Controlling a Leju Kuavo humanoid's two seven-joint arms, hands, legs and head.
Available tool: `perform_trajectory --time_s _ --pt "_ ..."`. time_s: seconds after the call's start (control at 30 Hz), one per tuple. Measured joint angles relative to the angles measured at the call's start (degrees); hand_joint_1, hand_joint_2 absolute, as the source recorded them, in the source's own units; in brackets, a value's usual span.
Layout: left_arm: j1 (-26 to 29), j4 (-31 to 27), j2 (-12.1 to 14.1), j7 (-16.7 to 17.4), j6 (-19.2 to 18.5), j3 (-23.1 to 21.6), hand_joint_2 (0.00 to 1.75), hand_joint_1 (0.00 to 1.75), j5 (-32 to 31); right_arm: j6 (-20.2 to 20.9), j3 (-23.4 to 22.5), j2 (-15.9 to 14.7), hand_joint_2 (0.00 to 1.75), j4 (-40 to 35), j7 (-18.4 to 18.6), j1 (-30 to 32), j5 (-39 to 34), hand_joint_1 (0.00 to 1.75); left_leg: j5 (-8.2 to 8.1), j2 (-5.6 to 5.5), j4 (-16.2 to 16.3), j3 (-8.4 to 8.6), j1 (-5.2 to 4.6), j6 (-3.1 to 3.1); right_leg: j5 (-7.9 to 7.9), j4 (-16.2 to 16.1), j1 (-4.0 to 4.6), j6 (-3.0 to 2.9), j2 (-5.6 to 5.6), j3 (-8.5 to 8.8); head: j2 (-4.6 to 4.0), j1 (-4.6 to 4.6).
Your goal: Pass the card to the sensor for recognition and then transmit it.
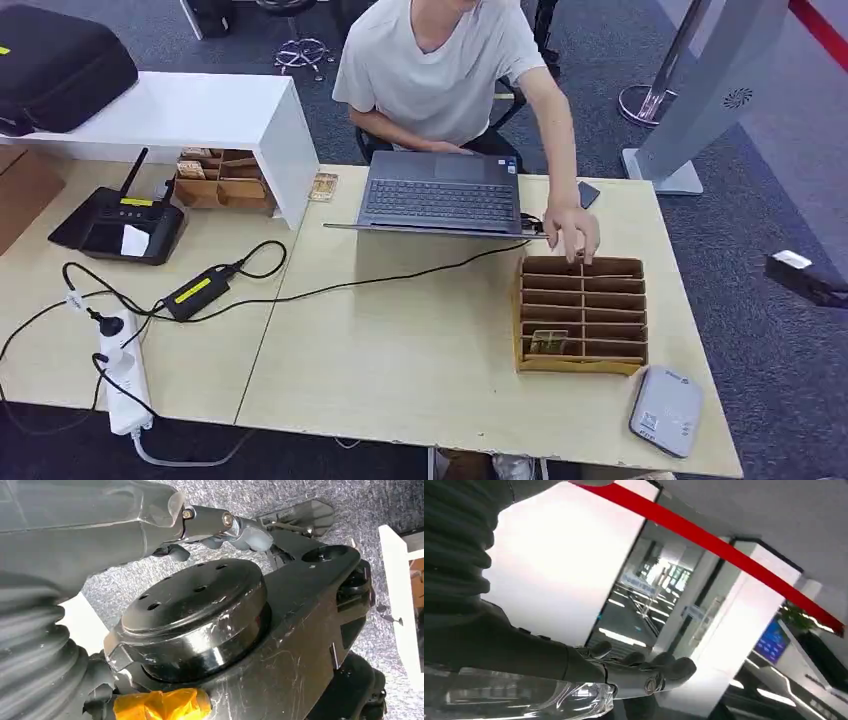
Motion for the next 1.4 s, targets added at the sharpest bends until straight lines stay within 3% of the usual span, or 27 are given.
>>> perform_trajectory --time_s 0.3,0.5,0.67,0.87,1.17,1.4 --pt "-0.2 0.0 0.0 1.0 1.0 0.0 1.75 0.00 0.3 12.5 -1.8 -0.5 1.75 1.6 9.7 1.7 2.5 0.00 -0.01 0.02 0.0 0.01 0.00 0.01 0.00 0.0 0.00 0.00 0.02 0.00 0.00 -0.02" --pt "-0.3 0.0 0.0 1.7 1.2 0.0 1.75 0.00 0.5 17.9 -1.8 -0.5 1.75 2.3 13.1 1.9 4.4 0.00 -0.01 0.01 0.0 0.00 0.00 0.01 0.00 0.0 0.00 0.00 0.01 0.00 0.00 -0.02" --pt "-0.4 0.0 -0.1 2.2 1.7 0.0 1.75 0.00 0.5 24.8 -1.8 -0.4 1.75 2.9 16.2 2.2 5.4 0.00 -0.01 0.01 0.0 0.00 0.00 0.01 0.00 0.0 0.00 0.00 0.01 0.00 0.00 0.00" --pt "-0.9 0.0 -0.3 3.9 2.2 0.0 1.75 0.00 -0.5 41.2 -3.0 -0.3 1.75 3.8 22.4 3.0 4.5 0.00 -0.01 -0.07 0.0 -0.01 -0.01 0.01 -0.01 0.0 -0.01 0.01 -0.07 0.01 0.00 0.00" --pt "-1.5 0.0 -0.7 4.5 2.2 -0.2 1.75 0.00 -1.1 47.4 -6.4 -0.5 1.75 4.7 24.1 6.0 1.4 0.00 -0.01 -0.10 0.0 0.02 0.00 0.02 -0.01 0.0 0.00 0.01 -0.10 0.02 0.00 -0.02" --pt "-1.9 0.0 -0.9 5.0 1.9 -0.5 1.75 0.00 -1.4 48.9 -11.8 -1.3 1.75 5.1 24.9 14.0 -2.7 0.00 -0.05 -0.11 0.0 -0.03 -0.01 0.06 -0.04 0.0 -0.01 0.04 -0.14 0.03 0.00 -0.02"
